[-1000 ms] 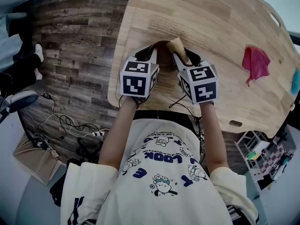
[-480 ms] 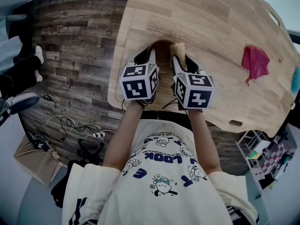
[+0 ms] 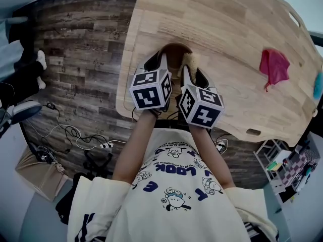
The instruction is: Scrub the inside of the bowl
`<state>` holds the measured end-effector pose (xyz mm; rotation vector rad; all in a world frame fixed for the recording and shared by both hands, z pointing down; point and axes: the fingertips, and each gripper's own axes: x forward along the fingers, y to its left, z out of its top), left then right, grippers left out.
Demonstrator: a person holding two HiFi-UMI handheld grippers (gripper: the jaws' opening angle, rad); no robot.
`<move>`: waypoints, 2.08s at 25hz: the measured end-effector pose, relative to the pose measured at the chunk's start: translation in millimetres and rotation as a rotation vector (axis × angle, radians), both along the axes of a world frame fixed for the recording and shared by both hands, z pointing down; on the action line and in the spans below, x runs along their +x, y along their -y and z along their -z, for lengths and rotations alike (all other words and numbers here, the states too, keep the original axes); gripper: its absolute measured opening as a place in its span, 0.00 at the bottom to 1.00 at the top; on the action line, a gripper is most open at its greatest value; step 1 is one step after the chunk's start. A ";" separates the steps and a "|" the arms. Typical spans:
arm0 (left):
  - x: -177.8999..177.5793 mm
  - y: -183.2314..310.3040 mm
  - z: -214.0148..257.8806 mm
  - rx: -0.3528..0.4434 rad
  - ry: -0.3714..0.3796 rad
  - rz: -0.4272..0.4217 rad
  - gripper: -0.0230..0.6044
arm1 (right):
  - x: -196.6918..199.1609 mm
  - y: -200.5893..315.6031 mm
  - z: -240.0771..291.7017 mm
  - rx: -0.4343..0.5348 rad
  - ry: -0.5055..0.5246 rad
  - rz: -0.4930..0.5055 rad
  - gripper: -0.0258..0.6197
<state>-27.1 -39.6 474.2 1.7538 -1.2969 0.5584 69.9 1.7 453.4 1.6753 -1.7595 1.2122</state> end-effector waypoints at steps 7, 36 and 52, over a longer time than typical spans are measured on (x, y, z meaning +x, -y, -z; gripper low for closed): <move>4.5 -0.9 -2.0 -0.008 0.013 -0.108 0.11 | 4.8 6.5 -2.7 0.008 -0.010 0.047 0.23; 29.2 -19.1 2.3 0.073 0.204 -0.757 0.19 | -23.0 25.6 10.0 0.187 -0.400 0.997 0.23; 27.8 -14.5 3.7 0.018 0.153 -0.588 0.10 | -20.0 26.3 5.6 0.163 -0.390 0.892 0.23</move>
